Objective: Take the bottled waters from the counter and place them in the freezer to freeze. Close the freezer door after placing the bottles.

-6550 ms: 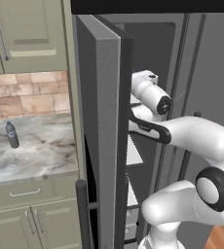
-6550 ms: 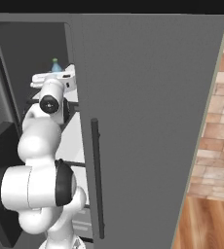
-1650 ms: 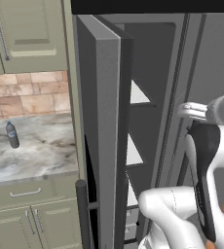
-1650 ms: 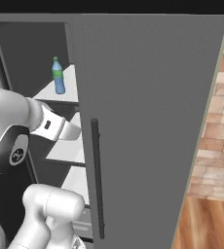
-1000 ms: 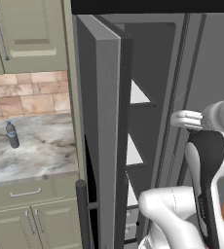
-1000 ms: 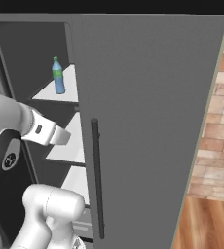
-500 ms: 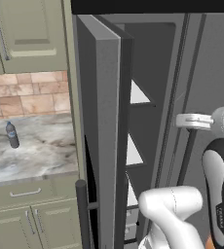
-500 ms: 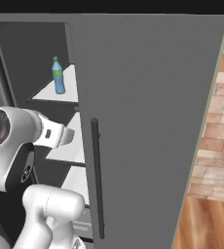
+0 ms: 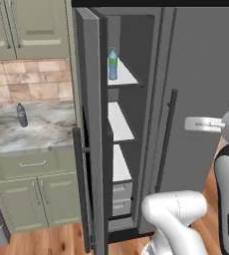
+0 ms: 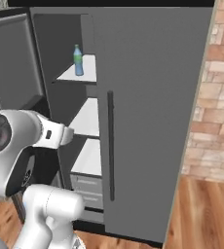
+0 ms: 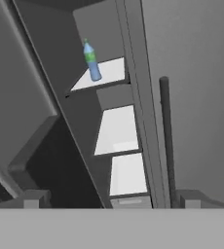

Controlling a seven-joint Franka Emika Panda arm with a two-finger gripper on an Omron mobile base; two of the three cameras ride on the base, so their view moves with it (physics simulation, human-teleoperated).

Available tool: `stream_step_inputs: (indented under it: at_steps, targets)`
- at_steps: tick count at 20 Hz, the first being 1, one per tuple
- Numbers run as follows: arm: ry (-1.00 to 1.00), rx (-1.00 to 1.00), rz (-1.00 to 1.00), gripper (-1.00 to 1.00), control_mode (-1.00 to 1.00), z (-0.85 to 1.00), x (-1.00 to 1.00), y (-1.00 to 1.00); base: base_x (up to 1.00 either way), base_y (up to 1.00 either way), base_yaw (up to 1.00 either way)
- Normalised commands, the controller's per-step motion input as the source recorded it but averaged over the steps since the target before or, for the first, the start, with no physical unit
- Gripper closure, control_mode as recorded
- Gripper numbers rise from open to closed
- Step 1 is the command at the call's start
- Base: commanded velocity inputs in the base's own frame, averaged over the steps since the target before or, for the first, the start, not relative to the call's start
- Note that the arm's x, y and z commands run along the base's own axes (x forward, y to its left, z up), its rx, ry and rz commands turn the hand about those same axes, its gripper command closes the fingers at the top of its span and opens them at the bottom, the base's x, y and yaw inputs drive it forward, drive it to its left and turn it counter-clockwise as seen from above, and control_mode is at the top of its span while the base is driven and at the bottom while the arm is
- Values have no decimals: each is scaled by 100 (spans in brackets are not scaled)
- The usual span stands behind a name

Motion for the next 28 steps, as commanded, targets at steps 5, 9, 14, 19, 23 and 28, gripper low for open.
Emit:
stream_step_inputs:
  at_steps: [5, 9, 14, 19, 23, 28]
  targets:
    - [0, 0, 0, -100, 100, 0, 0, 0, -95, 66, 11]
    - [0, 0, 0, -100, 100, 0, 0, 0, -36, 100, 2]
    - [0, 0, 0, -100, 100, 0, 0, 0, -2, 100, 0]
    - [0, 0, 0, -100, 100, 0, 0, 0, 3, 100, -2]
    - [0, 0, 0, -100, 100, 0, 0, 0, 3, 100, -6]
    - [0, 0, 0, -100, 100, 0, 0, 0, 72, 67, -21]
